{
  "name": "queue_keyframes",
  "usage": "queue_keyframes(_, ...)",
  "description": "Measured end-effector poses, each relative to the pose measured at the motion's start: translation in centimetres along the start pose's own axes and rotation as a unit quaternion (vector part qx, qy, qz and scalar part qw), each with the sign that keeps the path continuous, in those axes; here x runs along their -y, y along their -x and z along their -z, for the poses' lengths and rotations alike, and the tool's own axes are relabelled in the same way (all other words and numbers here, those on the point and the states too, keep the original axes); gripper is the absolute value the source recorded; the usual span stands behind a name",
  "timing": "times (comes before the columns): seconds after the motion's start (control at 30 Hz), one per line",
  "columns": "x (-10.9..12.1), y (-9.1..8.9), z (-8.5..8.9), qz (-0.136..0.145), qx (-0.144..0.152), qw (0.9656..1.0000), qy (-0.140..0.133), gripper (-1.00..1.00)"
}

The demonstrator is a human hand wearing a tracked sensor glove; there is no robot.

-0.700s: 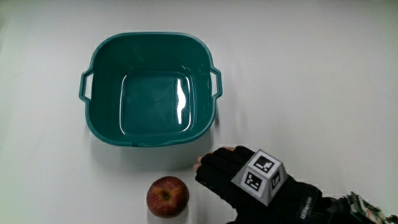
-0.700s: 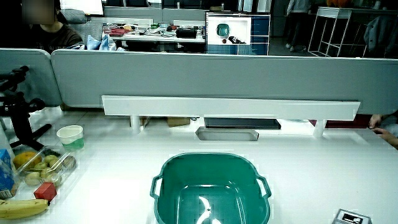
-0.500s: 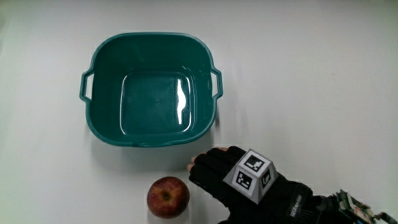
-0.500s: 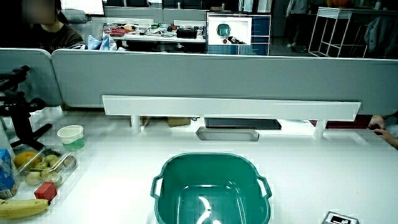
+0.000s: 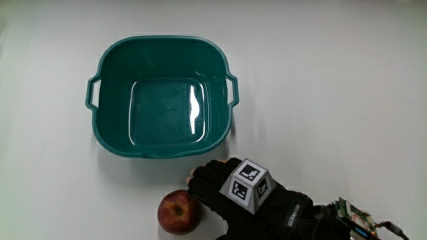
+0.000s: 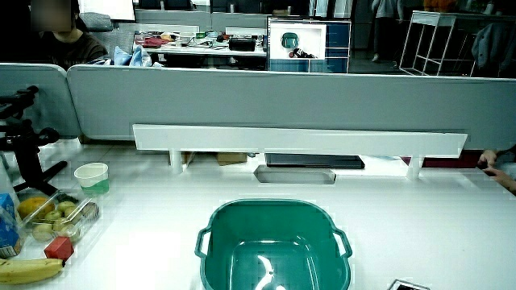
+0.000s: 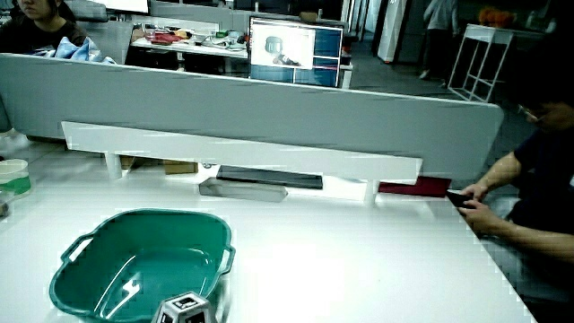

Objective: Pick apple from desk

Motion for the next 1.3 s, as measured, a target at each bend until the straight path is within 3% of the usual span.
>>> queue_keyframes(0.03,0.0,0.3,-0.2,0.001,0.017,0.9998,-0.01,0.0)
queue_keyframes(0.13,-0.9,0.0,0.6,0.001,0.009,1.0,0.0,0.0)
queue_keyframes(0.63,-3.6,0.7,0.9,0.006,0.009,0.9998,0.017,0.0)
queue_keyframes(0.73,-4.2,0.7,1.2,0.003,0.001,0.9995,0.032,0.0)
queue_keyframes(1.23,-5.2,1.0,1.4,0.005,0.015,0.9995,0.027,0.0)
queue_keyframes(1.3,-5.3,0.9,1.5,0.005,0.011,0.9996,0.027,0.11)
